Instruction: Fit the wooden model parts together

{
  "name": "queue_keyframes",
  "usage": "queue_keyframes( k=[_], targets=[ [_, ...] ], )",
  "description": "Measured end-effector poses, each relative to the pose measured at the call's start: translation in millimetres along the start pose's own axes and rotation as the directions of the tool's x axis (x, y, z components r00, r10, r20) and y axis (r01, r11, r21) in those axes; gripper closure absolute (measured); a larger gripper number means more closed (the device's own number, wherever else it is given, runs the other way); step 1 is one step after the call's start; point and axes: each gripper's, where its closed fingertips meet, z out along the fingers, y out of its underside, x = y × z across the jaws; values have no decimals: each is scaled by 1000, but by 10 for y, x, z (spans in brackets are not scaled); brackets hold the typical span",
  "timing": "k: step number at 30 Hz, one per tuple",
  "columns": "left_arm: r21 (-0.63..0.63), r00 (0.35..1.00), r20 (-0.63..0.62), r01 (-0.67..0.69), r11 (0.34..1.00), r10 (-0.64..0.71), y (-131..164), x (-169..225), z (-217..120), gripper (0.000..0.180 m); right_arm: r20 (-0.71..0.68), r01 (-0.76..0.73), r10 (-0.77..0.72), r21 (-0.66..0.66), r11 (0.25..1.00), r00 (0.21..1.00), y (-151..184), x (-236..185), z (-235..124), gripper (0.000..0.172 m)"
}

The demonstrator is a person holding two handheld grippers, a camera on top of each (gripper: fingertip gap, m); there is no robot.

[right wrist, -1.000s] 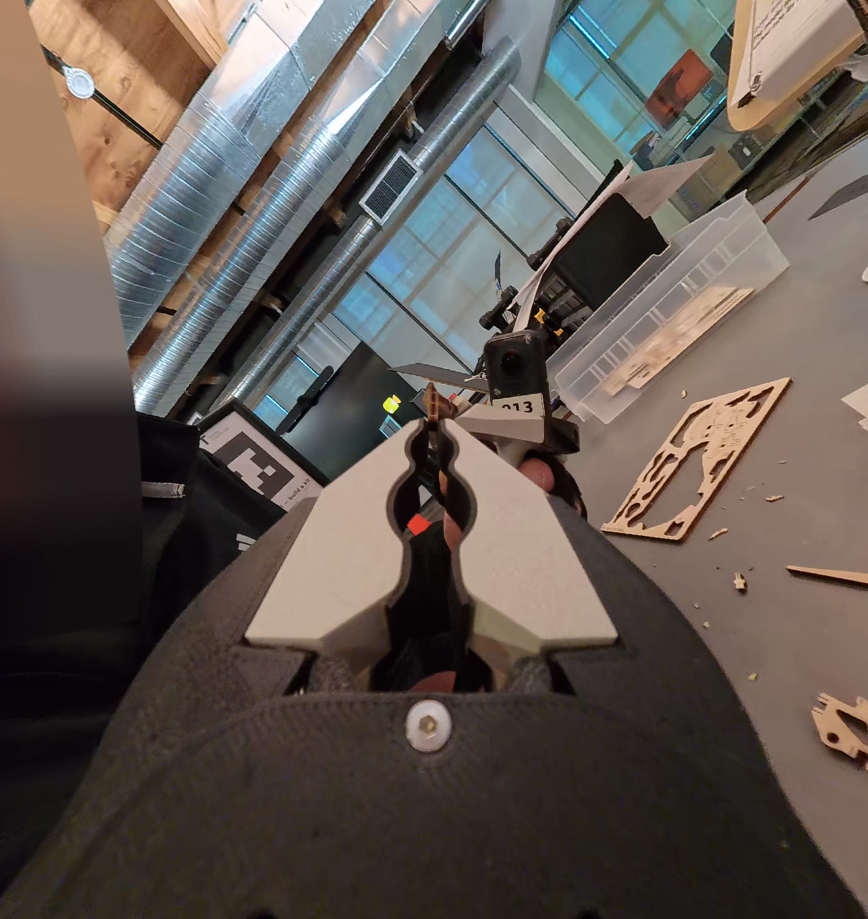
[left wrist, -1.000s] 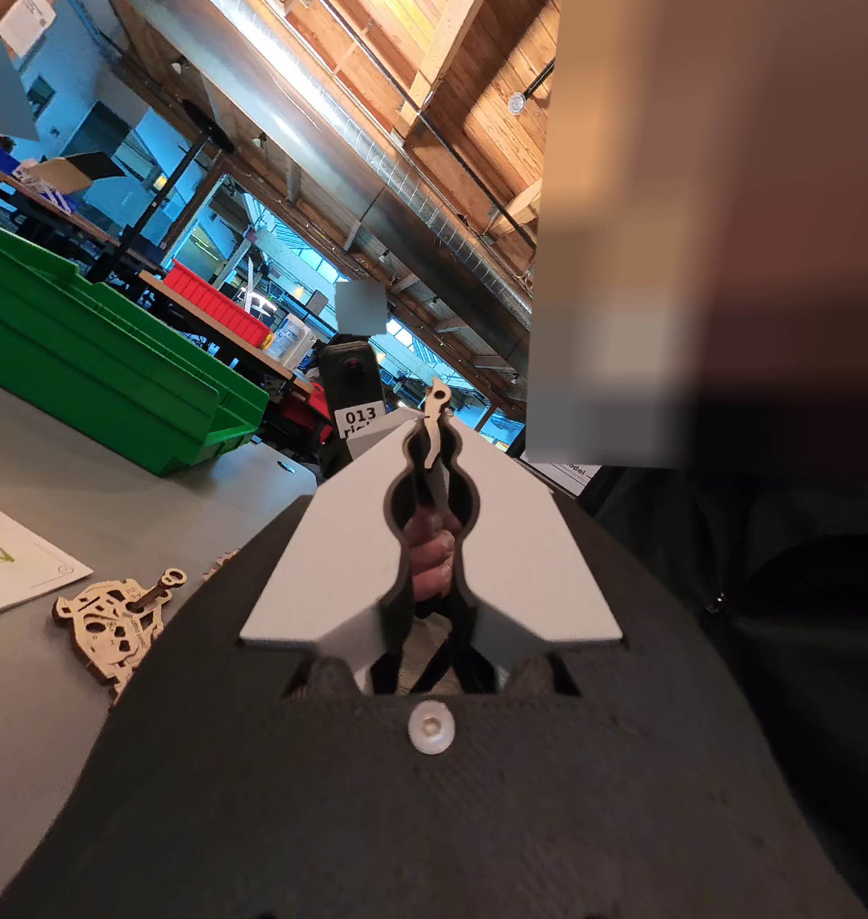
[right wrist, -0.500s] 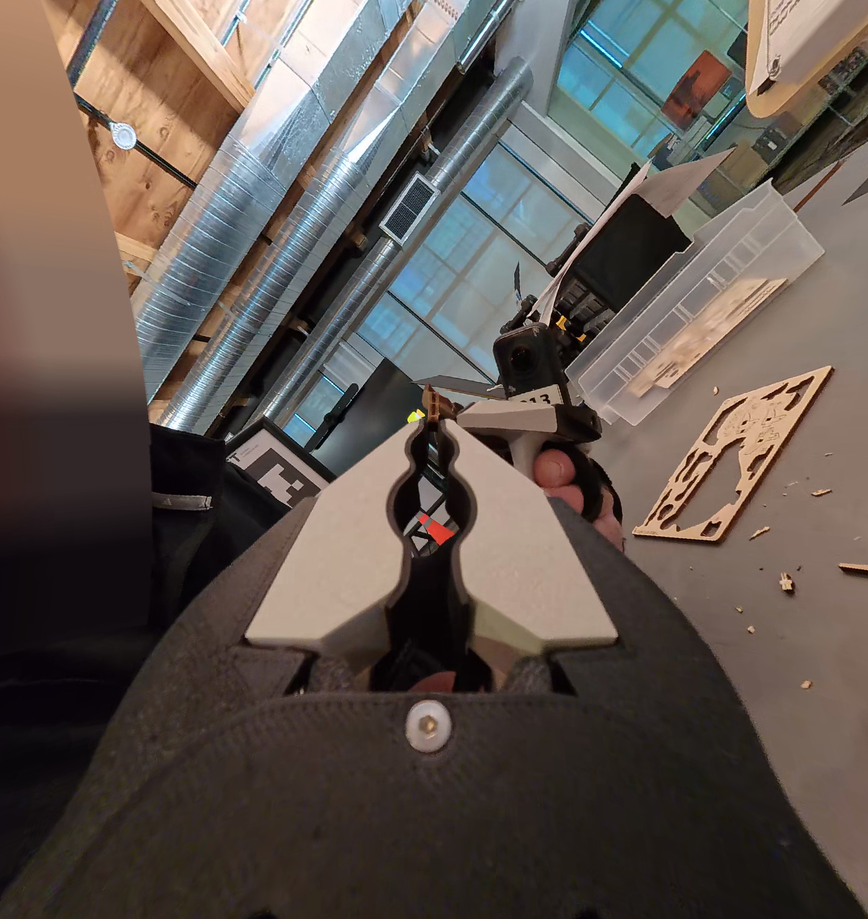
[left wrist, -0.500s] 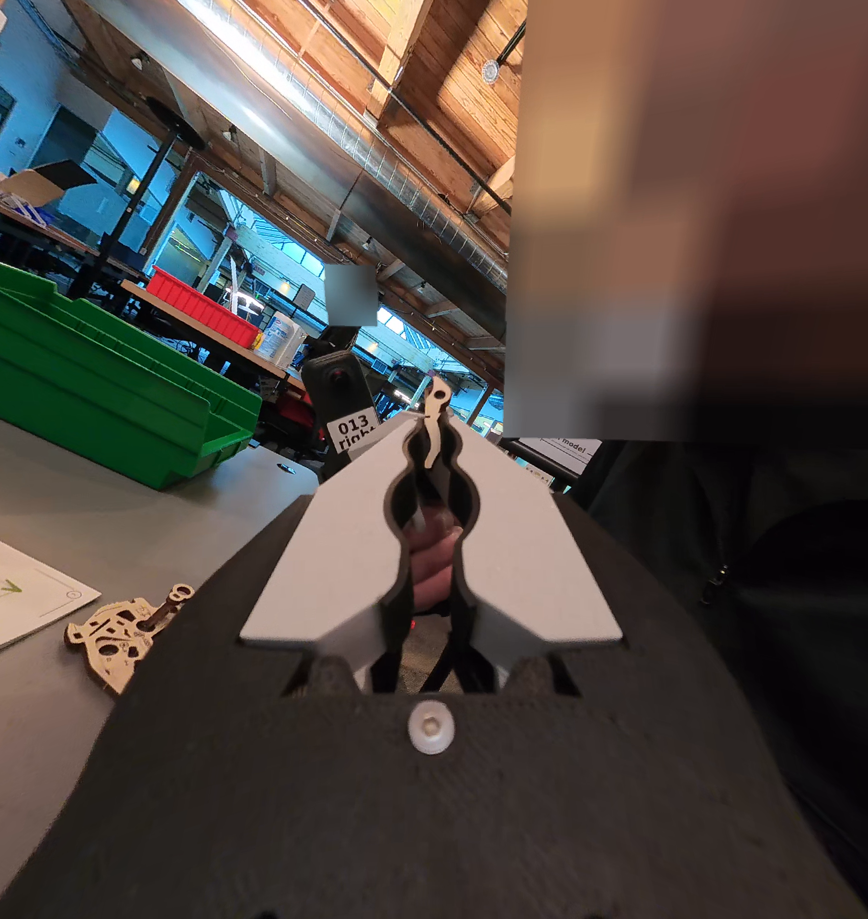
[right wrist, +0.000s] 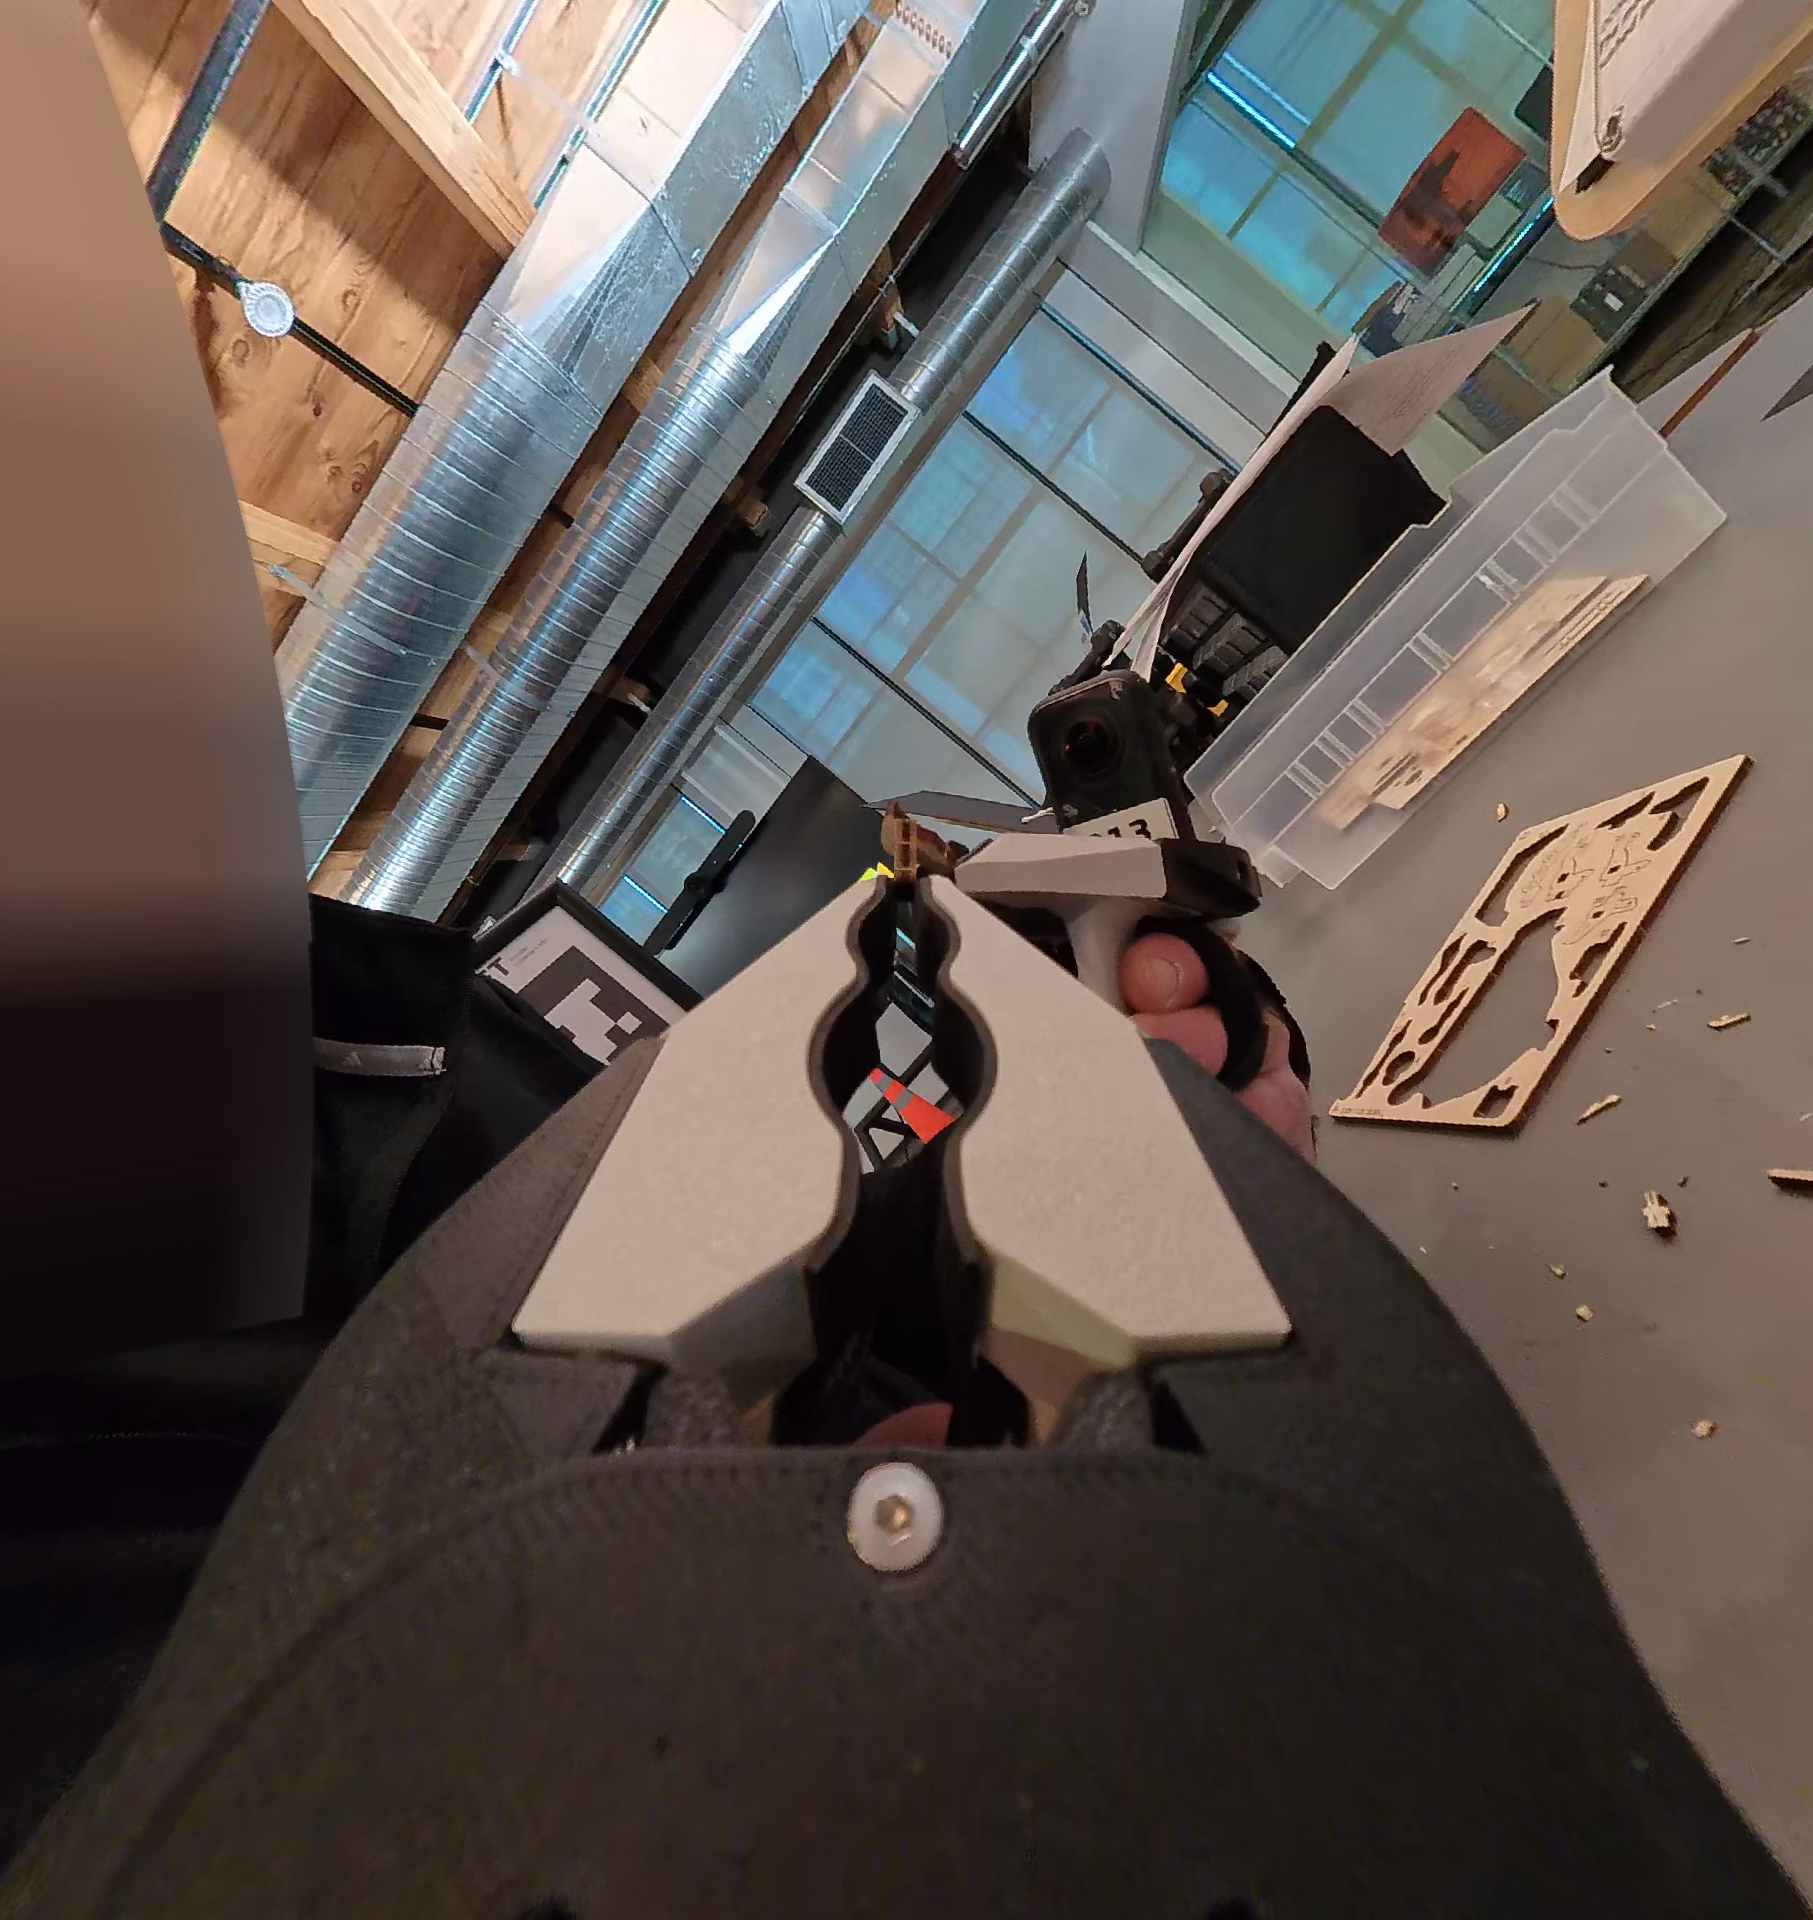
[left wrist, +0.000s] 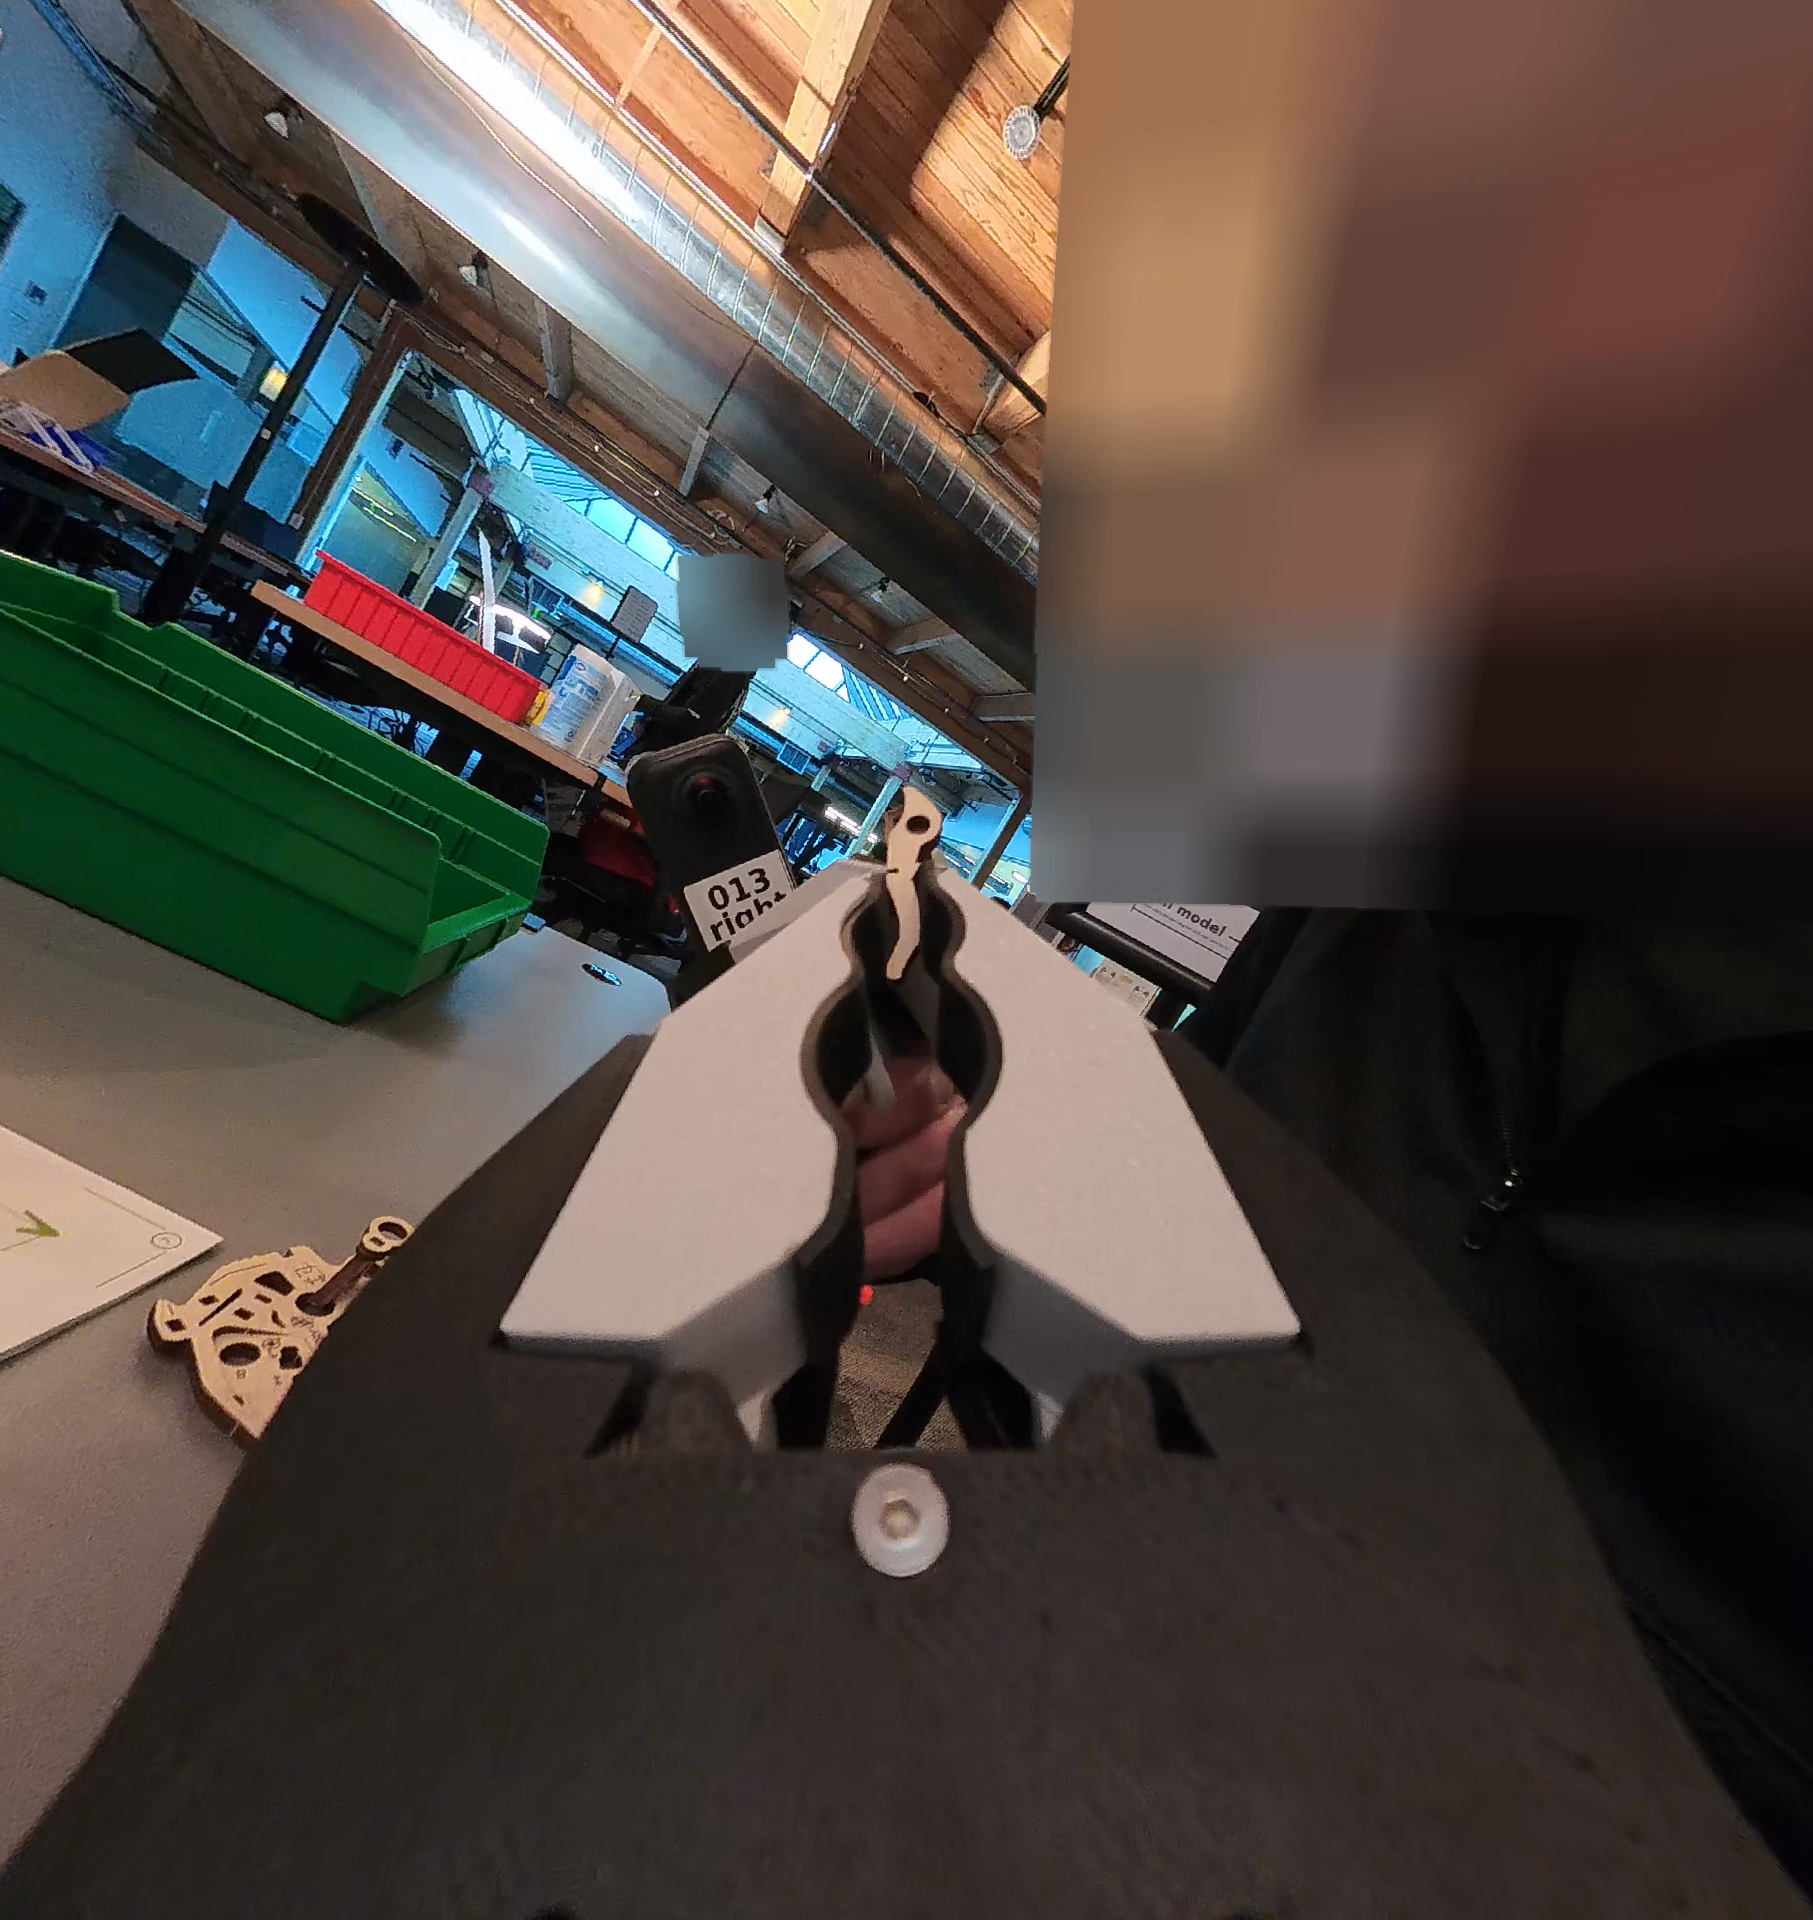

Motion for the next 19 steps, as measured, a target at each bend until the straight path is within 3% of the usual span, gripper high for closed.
queue_keyframes(
  k=[19],
  targets=[
    [-59, 995, -88, -47, 997, 42, 14, 140, -102, 178, 25, 9, -8, -30, 1000, 1000, 92, -83, 78, 171]
  ],
)
